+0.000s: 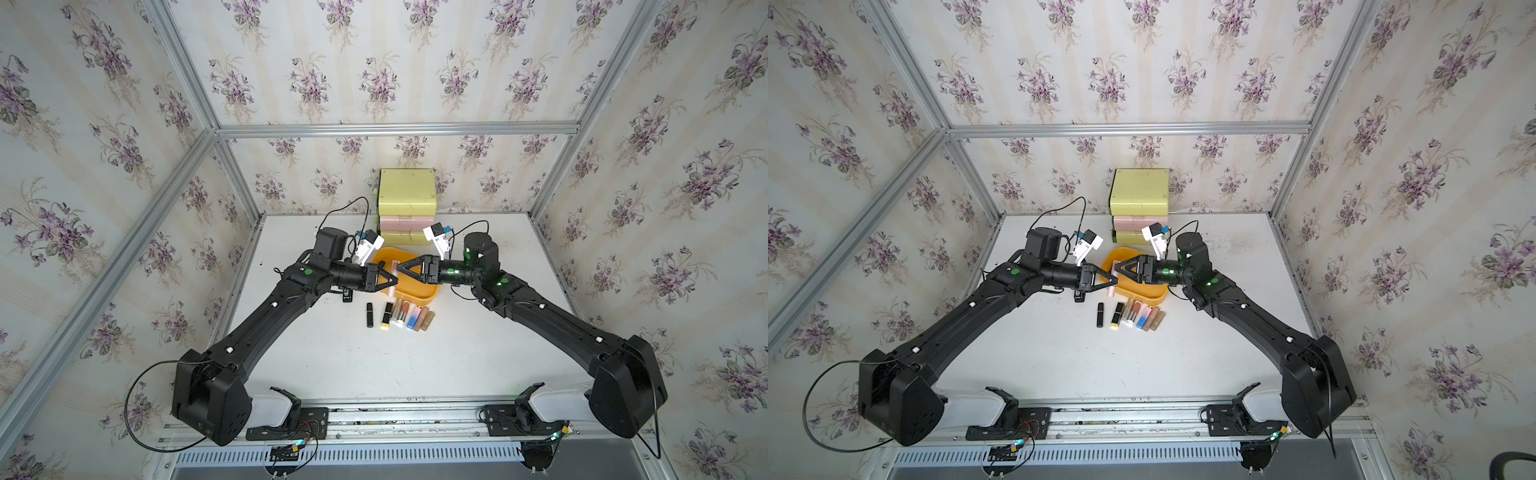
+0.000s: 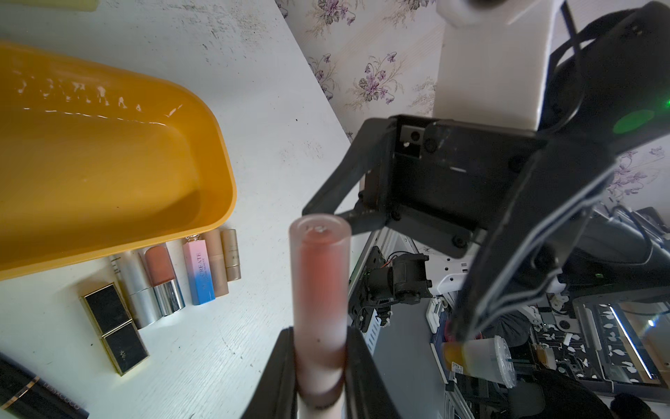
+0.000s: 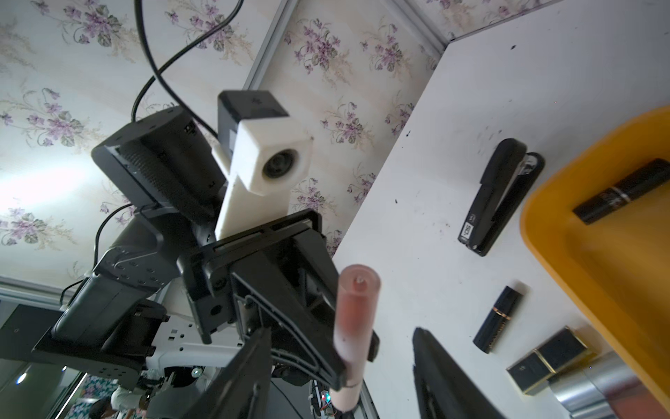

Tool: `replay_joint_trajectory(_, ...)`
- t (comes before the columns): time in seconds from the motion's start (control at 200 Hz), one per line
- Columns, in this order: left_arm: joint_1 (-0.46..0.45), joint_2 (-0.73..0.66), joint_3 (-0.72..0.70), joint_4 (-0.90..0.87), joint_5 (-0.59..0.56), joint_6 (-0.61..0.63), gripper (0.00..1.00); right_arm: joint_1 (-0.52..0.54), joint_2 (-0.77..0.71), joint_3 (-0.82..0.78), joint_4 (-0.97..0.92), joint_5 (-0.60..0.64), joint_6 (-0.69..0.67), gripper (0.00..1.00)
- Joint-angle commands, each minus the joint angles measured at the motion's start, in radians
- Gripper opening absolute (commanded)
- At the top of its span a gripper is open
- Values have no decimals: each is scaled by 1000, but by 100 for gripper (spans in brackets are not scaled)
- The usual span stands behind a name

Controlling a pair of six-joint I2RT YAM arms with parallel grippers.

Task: Put the lipstick into the storage box
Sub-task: Place the lipstick in the storage box.

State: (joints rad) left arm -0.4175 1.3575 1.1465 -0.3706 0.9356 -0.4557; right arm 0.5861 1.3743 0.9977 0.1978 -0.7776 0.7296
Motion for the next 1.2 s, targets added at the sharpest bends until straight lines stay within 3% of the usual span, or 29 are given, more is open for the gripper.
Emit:
replay_joint_trajectory(0.0, -3, 0, 13, 40, 20, -4, 19, 11, 14, 17, 36, -1, 5, 61)
replay_joint_trajectory(0.255, -6, -9, 17, 35, 26, -6, 19, 35, 44, 31, 44, 16, 4, 50)
replay_joint_trajectory(0.869, -8, -8, 16, 48, 33, -15, 19, 40, 54, 28, 101, 81, 48, 38)
replay_joint_trajectory(1.029, -13, -7, 15, 55, 32, -22, 19, 40, 51, 23, 106, 86, 50, 30)
replay_joint_trajectory(1.064, -13, -8, 15, 55, 30, -18, 21, 40, 49, 22, 106, 87, 50, 28)
replay_joint_trajectory(1.124, -13, -7, 16, 50, 20, -17, 33, 40, 47, 22, 103, 90, 48, 25)
replay_joint_trajectory(1.194, -14, -8, 16, 48, 6, -16, 37, 40, 45, 20, 97, 95, 44, 24)
